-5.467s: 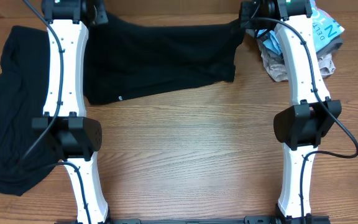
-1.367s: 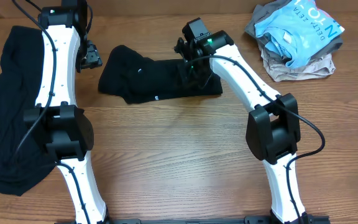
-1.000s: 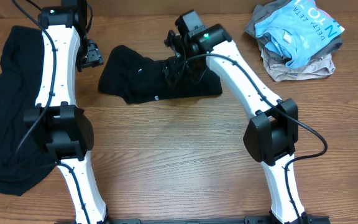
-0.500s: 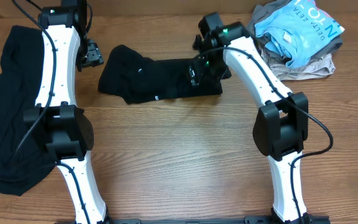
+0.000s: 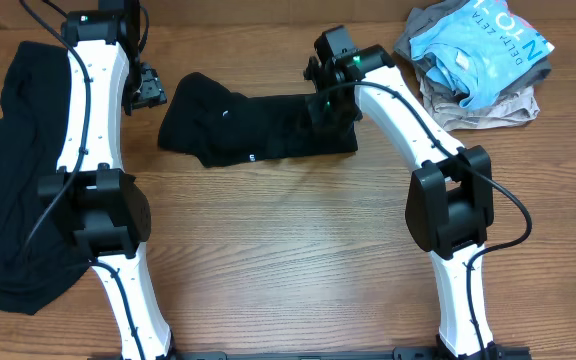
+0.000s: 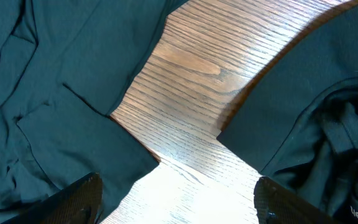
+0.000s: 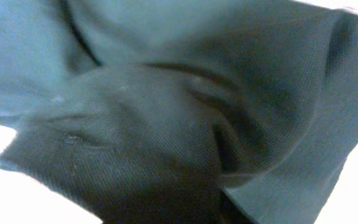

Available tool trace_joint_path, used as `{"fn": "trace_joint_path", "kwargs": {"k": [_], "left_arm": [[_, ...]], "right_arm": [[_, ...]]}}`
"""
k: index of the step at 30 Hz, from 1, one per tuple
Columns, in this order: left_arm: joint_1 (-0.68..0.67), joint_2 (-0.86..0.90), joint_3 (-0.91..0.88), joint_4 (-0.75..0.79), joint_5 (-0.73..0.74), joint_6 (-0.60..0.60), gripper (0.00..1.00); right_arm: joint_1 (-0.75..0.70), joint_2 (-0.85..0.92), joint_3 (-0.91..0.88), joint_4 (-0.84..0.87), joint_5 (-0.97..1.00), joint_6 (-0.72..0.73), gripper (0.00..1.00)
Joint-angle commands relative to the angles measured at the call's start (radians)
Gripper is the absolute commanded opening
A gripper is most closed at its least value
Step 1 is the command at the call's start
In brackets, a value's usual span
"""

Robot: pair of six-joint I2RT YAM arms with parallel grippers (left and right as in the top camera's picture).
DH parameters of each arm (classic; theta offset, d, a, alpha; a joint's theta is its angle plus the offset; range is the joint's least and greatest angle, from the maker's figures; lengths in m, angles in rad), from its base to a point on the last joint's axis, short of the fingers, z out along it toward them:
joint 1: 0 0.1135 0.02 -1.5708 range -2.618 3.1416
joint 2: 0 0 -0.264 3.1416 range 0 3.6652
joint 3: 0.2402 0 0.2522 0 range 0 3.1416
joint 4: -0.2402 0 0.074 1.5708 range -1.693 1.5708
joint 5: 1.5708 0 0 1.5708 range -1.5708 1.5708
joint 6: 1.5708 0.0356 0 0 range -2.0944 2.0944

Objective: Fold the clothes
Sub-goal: 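Grasp the strip's left end with the left gripper and fold it rightward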

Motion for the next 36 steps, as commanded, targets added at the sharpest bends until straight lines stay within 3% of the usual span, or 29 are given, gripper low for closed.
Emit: {"fn": "trace_joint_path", "kwargs": {"k": [1, 4, 15, 16, 19, 24, 31, 33, 36], "left_arm": [[0.004, -0.026, 0.026, 0.004, 0.007, 0.009, 0.81], [0.003, -0.026, 0.026, 0.004, 0.007, 0.013, 0.81], [0.003, -0.026, 0.026, 0.004, 0.008, 0.013, 0.81], [0.003, -0.026, 0.026, 0.004, 0.008, 0.013, 0.81], [0.003, -0.026, 0.026, 0.003, 0.008, 0.013, 0.84], [0.003, -0.025, 0.026, 0.001, 0.036, 0.037, 0.84], [0.004, -0.015, 0.003, -0.013, 0.142, 0.126, 0.84], [0.005, -0.015, -0.094, 0.056, 0.246, 0.235, 0.85], [0.010, -0.015, -0.192, 0.145, 0.263, 0.263, 0.86]], "right_arm": [[0.006, -0.021, 0.058, 0.023, -0.015, -0.004, 0.11], [0.014, -0.021, 0.057, 0.048, -0.024, -0.004, 0.07], [0.079, -0.020, 0.055, 0.302, -0.134, -0.002, 0.09], [0.087, -0.020, 0.055, 0.318, -0.134, -0.002, 0.28], [0.106, -0.020, 0.055, 0.341, -0.133, -0.002, 0.98], [0.102, -0.034, 0.060, 0.290, -0.133, 0.005, 1.00], [0.026, -0.122, 0.114, 0.049, -0.080, 0.027, 1.00], [-0.036, -0.164, 0.116, -0.063, -0.058, 0.027, 1.00], [-0.087, -0.169, 0.116, -0.128, -0.058, 0.027, 1.00]]}}
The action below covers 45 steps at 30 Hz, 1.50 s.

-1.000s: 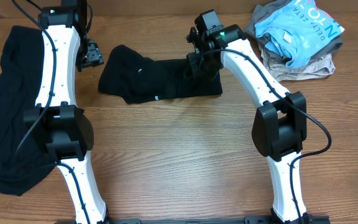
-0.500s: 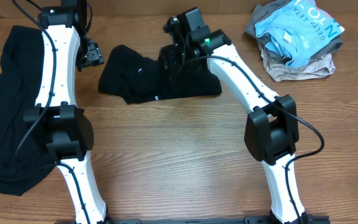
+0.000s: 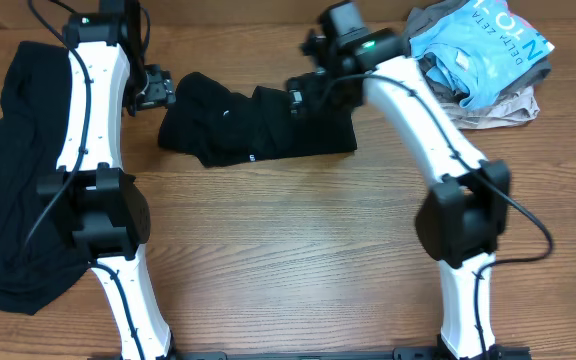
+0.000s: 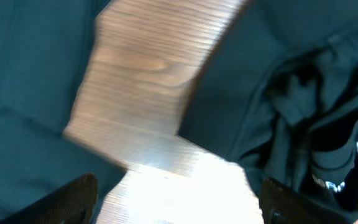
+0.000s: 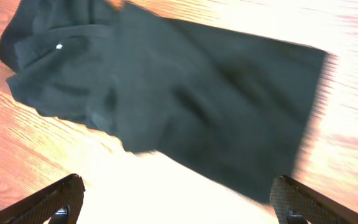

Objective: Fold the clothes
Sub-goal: 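Grasp the strip's left end with the left gripper and fold it rightward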

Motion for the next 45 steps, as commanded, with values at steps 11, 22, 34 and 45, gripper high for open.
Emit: {"fn": "trace_joint_path", "kwargs": {"k": [11, 22, 34, 45], "left_arm": [[0.101, 0.000, -0.407, 0.491, 0.332, 0.309, 0.89], [0.126, 0.047, -0.482, 0.676, 0.685, 0.507, 0.88], [0.117, 0.089, -0.483, 0.633, 0.789, 0.555, 0.78], [0.119, 0.089, -0.482, 0.592, 0.781, 0.447, 0.04]], "right_arm": [[-0.113, -0.066, 0.030, -0.134, 0.023, 0.004, 1.00], [-0.113, -0.066, 0.030, -0.163, 0.034, 0.004, 1.00], [-0.113, -0.066, 0.030, -0.180, 0.033, 0.005, 1.00], [-0.112, -0.066, 0.030, -0.179, 0.033, 0.004, 1.00]]}}
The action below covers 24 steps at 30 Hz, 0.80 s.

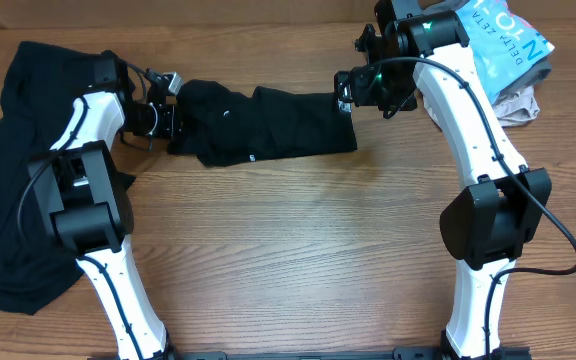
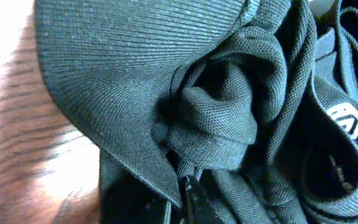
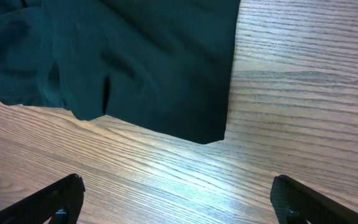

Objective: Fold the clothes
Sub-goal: 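Grasp the strip's left end with the left gripper and fold it rightward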

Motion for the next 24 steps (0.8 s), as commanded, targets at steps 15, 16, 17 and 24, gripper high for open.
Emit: {"fn": "trace_joint_path", "kwargs": {"k": [15, 16, 17, 24], "left_arm": [[0.103, -0.136, 0.183, -0.278, -0.070, -0.140, 0.04], [0.101, -0.148, 0.187, -0.293, -0.085, -0.141, 0.04], [0.100, -0.156, 0.189, -0.309, -0.095, -0.140, 0.04], [0.099, -0.247, 0.190, -0.378, -0.165, -0.140, 0.04]], "right_arm": [[0.069, -0.018, -0.167, 0.335, -0.090, 0.291, 0.04], [0.070, -0.018, -0.207, 0.395, -0.135, 0.300, 0.04], [0.070, -0.018, -0.233, 0.436, -0.169, 0.301, 0.04], [0.094, -0.018, -0.466, 0.780, -0.281, 0.447, 0.04]]}}
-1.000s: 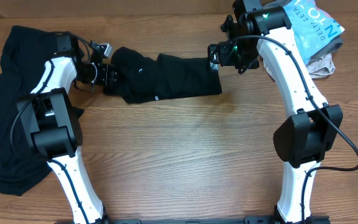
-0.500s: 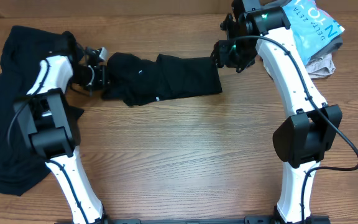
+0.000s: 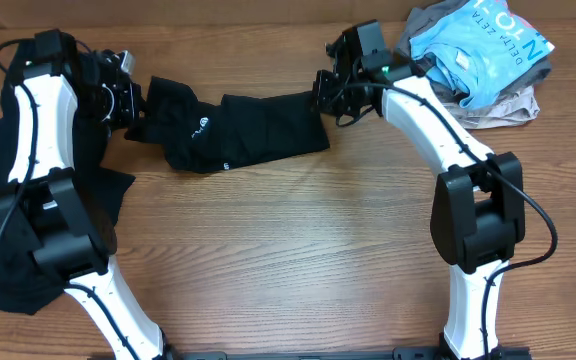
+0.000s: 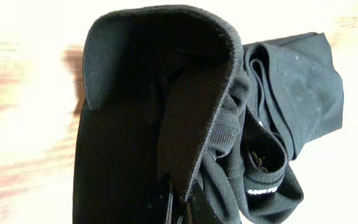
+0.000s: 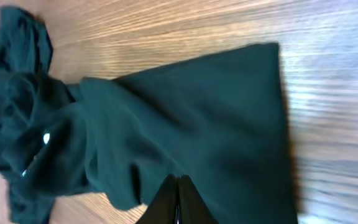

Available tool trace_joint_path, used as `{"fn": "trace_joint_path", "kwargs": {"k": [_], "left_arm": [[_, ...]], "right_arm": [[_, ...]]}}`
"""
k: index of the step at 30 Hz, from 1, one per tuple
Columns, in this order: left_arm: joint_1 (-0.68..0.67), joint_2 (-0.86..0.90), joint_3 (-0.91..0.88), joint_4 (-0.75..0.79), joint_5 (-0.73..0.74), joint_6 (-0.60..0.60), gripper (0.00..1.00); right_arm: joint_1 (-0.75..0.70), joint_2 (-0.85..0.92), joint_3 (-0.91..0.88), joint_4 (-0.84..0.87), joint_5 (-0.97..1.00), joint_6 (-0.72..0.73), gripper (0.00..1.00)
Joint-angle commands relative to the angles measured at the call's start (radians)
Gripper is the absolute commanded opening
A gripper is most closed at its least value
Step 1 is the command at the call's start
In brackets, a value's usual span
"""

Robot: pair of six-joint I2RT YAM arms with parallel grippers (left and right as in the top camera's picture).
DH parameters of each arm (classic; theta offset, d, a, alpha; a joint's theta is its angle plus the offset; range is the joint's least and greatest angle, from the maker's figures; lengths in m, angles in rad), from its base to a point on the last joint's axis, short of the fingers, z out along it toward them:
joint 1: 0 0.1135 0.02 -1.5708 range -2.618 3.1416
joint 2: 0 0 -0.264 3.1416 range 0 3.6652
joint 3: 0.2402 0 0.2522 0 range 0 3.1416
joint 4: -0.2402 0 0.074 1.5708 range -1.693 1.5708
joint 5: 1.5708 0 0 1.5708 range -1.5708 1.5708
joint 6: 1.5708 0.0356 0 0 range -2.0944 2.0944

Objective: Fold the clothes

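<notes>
A long black garment [image 3: 253, 130] lies across the far middle of the table, its bunched logo end to the left. My left gripper [image 3: 128, 100] is shut on that left end, and the cloth [image 4: 185, 106] hangs folded over its fingers [image 4: 176, 208]. My right gripper [image 3: 330, 100] is over the garment's right end by the hem [image 5: 281, 124]. It [image 5: 179, 182] is shut, fingertips together over flat cloth. No fold shows between them, and whether they touch the cloth is unclear.
A large heap of black clothing [image 3: 3, 210] covers the table's left side, under the left arm. A pile with a light blue printed shirt [image 3: 478, 45] on tan cloth sits at the far right corner. Bare wood [image 3: 288, 250] fills the near half.
The left gripper moved left with the garment's end, and the whole garment shifted left with it. The right gripper, open over wood beside the hem, is now shut over the garment's right part.
At first the right gripper was buried in the garment's right end and the left hung open between heap and garment. Then the right gripper was open above the flattened garment. Later the left gripper shut on the bunched left end; now the garment lies further left.
</notes>
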Motion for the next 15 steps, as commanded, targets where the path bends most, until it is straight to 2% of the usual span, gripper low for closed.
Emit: {"fn": "trace_joint_path", "kwargs": {"k": [1, 6, 15], "left_arm": [[-0.002, -0.089, 0.023, -0.010, -0.037, -0.007, 0.04], [-0.008, -0.172, 0.023, -0.012, -0.037, -0.011, 0.04], [-0.079, -0.232, 0.022, -0.028, -0.096, -0.010, 0.04]], "right_arm": [[0.022, -0.015, -0.089, 0.068, -0.033, 0.087, 0.04], [0.034, 0.032, -0.126, 0.139, 0.021, 0.144, 0.04], [0.077, 0.151, -0.127, 0.199, -0.064, 0.180, 0.04]]}}
